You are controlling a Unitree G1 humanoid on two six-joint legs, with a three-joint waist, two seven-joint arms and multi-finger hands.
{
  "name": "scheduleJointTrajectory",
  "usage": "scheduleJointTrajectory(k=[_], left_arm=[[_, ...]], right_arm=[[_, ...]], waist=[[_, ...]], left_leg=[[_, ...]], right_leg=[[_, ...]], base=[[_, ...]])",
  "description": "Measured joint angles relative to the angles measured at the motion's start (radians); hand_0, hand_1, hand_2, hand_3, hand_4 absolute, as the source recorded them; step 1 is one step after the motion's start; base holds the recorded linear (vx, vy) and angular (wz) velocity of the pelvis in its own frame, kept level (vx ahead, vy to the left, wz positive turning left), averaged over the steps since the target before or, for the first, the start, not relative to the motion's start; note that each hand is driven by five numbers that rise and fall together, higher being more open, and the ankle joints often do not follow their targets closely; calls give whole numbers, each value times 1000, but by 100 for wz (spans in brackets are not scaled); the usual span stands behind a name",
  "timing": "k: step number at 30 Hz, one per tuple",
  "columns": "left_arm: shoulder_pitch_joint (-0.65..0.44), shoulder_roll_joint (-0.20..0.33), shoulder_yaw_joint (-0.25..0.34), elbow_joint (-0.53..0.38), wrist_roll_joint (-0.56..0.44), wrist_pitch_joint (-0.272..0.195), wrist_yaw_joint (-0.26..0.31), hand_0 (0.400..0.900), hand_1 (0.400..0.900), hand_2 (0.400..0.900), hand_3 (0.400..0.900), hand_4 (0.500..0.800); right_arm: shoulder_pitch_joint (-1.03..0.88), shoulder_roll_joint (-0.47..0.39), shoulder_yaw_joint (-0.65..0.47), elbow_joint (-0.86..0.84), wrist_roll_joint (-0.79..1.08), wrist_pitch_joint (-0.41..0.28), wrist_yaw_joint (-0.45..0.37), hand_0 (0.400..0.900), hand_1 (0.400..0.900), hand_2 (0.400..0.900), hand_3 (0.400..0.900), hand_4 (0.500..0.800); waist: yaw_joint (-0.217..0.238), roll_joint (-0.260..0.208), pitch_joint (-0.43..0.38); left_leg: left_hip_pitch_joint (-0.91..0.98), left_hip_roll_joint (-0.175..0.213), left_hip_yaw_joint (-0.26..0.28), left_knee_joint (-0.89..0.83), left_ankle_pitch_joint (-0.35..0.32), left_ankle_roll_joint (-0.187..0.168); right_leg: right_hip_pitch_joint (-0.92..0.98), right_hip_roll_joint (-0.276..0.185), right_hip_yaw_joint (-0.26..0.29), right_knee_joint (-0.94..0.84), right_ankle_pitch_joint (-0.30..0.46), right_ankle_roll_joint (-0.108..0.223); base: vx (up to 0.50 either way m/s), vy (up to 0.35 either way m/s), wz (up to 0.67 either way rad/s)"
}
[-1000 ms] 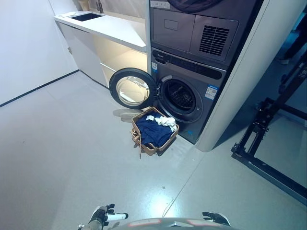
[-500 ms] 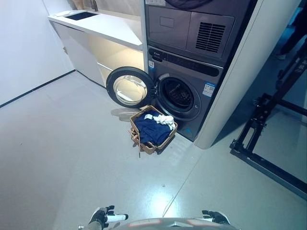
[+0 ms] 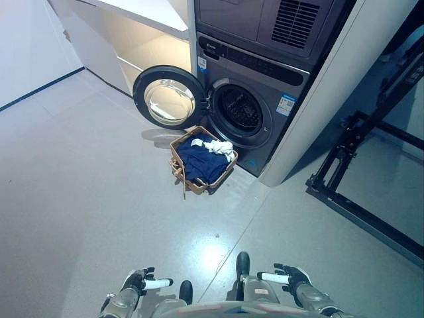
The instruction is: Put the clothes in the basket into the washing machine.
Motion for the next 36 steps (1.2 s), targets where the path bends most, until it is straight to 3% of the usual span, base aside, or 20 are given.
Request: scheduleJointTrajectory(k=[2,4,6,7,11,12,13,14,15,18,20,21,24,25,28,29,30,32,35,36], left_arm=[[4,-16,0,-2,0,0,1,900,900,900,900,800],[8,-37,0,-5,0,0,-1,900,900,900,900,800],[10,-62,1,-13,-3,-1,-2,900,900,900,900,800],[11,-72,0,-10,-8,-2,-2,900,900,900,900,800],[-4,-63,6,-10,-44,-5,0,900,900,900,900,800],[-19,-60,21,-4,-51,-2,5,900,900,900,900,800],[-16,-59,22,-3,-62,0,12,900,900,900,900,800],[-15,-62,34,-3,-80,0,17,900,900,900,900,800],[-25,-60,32,-13,-83,-3,20,900,900,900,900,800],[-50,-53,32,-18,-85,-9,30,900,900,900,900,800],[-55,-41,39,-16,-86,-9,44,900,900,900,900,800],[-54,-35,40,-14,-86,-9,49,900,900,900,900,800],[-51,-15,46,-9,-86,-8,67,900,900,900,900,800],[-50,-13,51,-9,-87,-8,70,900,900,900,900,800],[-21,-16,61,-10,-86,-7,74,900,900,900,900,800],[-8,-15,60,-11,-86,-6,74,900,900,900,900,800],[-7,-13,58,-11,-85,-3,75,900,900,900,900,800],[-10,-7,56,-15,-85,-6,72,900,900,900,900,800],[-52,17,41,-22,-85,-13,66,900,900,900,900,800],[-64,26,36,-25,-84,-19,66,900,900,900,900,800]], right_arm=[[9,-3,-7,2,16,0,0,900,900,900,900,800],[23,1,-5,3,18,0,2,900,900,900,900,800],[22,-10,6,6,15,2,2,900,900,900,900,800],[23,-15,5,3,15,2,2,900,900,900,900,800],[41,-13,8,-31,16,7,5,900,900,900,900,800],[43,-11,20,-41,17,7,1,900,900,900,900,800],[36,-12,41,-35,17,7,0,900,900,900,900,800],[35,-14,52,-46,19,9,0,900,900,900,900,800],[39,-16,67,-47,22,9,-2,900,900,900,900,800],[32,-6,85,-56,39,6,-1,900,900,900,900,800],[30,2,114,-68,52,6,0,900,900,900,900,800],[24,3,123,-73,54,5,-2,900,900,900,900,800],[2,8,138,-77,54,-1,-8,900,900,900,900,800],[-1,8,143,-77,54,-3,-10,900,900,900,900,800],[-7,4,143,-65,52,-2,-10,900,900,900,900,800],[0,5,144,-67,52,-5,-9,900,900,900,900,800],[15,6,145,-71,51,-6,-6,900,900,900,900,800],[23,15,142,-87,49,-6,1,900,900,900,900,800],[54,32,142,-109,42,-1,5,900,900,900,900,800],[56,36,145,-114,40,1,9,900,900,900,900,800]], waist=[[-16,20,6],[-38,47,1],[-35,51,-16],[-39,45,-26],[8,-24,-46],[14,-40,-30],[27,-51,-21],[38,-52,-17],[44,-59,-11],[50,-69,10],[67,-74,18],[71,-65,30],[86,-47,34],[92,-47,36],[113,-44,20],[112,-46,6],[111,-53,0],[94,-50,-7],[47,-64,-5],[37,-58,-2]], left_leg=[[26,37,-37,-11,-24,-37],[64,86,-68,-6,-58,-50],[63,82,-54,132,-121,-64],[45,84,-58,190,-140,-88],[-188,54,-116,652,-132,-141],[-250,52,-116,790,-92,-189],[-293,41,-115,880,-67,-191],[-327,31,-94,917,-26,-165],[-360,25,-69,932,-34,-151],[-423,25,80,787,-51,-102],[-393,49,161,453,-31,-85],[-392,65,152,338,0,-77],[-356,116,100,33,84,-107],[-357,122,87,7,88,-102],[-287,125,76,13,99,-82],[-253,112,70,15,175,-62],[-233,93,81,33,217,-61],[-197,70,85,38,196,-29],[-142,-5,52,47,146,23],[-119,-16,34,45,130,43]], right_leg=[[36,32,-15,1,58,-3],[85,101,22,2,59,-8],[117,132,23,26,59,-64],[131,143,26,31,50,-116],[154,176,52,34,23,-189],[161,182,45,39,20,-213],[175,190,47,45,15,-225],[190,196,43,42,-10,-260],[203,191,32,35,-20,-272],[242,181,-2,-8,-27,-279],[273,189,-12,-54,-29,-272],[304,204,-14,-75,-26,-264],[356,244,3,-102,-54,-241],[372,246,4,-100,-57,-234],[458,230,93,-98,-124,-182],[480,211,107,-79,-148,-160],[477,194,110,-21,-177,-141],[339,159,89,318,-222,-106],[111,89,156,804,-200,-44],[61,86,164,853,-201,-46]], base=[[454,-173,55],[598,-279,54],[529,-301,32],[324,-274,17],[231,-303,17],[288,-280,16],[293,-240,15],[314,-195,20],[289,-176,28],[386,-99,18],[440,60,-13],[503,112,-28],[467,143,-44],[535,217,-65],[523,278,-43],[448,324,-10],[389,322,12],[309,297,27],[294,238,28],[326,129,38]])
